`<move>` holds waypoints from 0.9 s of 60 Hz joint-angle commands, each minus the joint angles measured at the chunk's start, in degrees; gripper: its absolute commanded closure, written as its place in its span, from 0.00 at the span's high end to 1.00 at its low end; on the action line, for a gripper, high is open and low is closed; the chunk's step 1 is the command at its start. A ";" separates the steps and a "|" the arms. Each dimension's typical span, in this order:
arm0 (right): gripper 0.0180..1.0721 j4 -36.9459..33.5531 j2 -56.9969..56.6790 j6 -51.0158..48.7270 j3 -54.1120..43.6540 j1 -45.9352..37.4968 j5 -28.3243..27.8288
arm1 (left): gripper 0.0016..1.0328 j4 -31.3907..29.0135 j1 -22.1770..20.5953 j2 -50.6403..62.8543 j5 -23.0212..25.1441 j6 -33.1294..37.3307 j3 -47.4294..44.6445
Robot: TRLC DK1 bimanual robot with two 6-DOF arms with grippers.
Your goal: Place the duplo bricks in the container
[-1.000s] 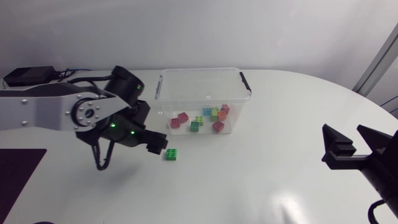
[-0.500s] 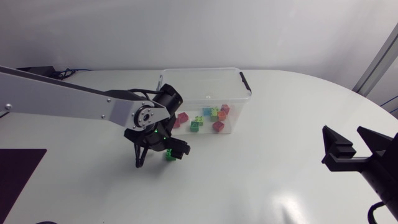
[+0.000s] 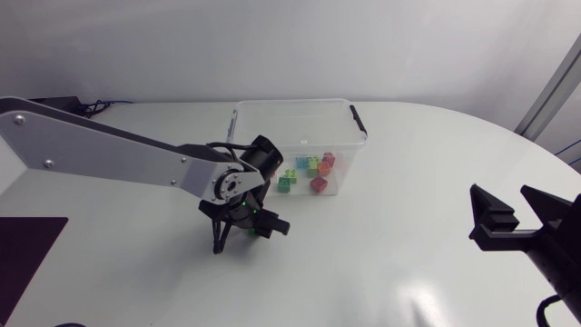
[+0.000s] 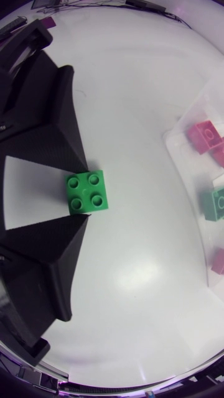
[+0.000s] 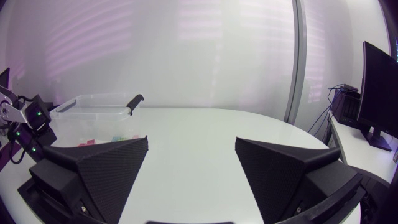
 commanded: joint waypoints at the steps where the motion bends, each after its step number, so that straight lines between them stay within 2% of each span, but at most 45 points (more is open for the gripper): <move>1: 0.96 -0.14 -0.43 0.68 -1.59 0.15 0.40 | 0.26 -0.03 -0.98 1.20 -0.65 -0.71 -1.77; 14: 0.96 -0.14 -0.79 0.41 -1.68 0.15 0.40 | 0.21 -1.52 -0.54 -0.56 -1.97 -0.27 -2.38; 19: 0.96 -0.14 -0.87 0.32 -1.68 0.06 0.40 | 0.21 -1.61 -0.63 -5.66 -2.05 0.52 -3.44; 28: 0.96 -0.14 -0.96 0.15 -1.76 0.15 0.40 | 0.21 -5.39 -0.89 -18.23 -2.23 2.99 -2.82; 39: 0.96 0.03 -0.96 0.24 -1.85 0.59 0.40 | 0.21 -7.76 0.34 -27.89 -6.62 6.85 4.74; 44: 0.96 0.12 -0.96 0.24 -1.85 0.59 0.40 | 0.21 -6.45 2.27 -27.89 -7.06 8.08 9.22; 54: 0.96 -0.06 -1.05 0.15 -1.85 0.50 0.40 | 0.21 0.85 4.64 -23.06 -7.06 10.02 13.26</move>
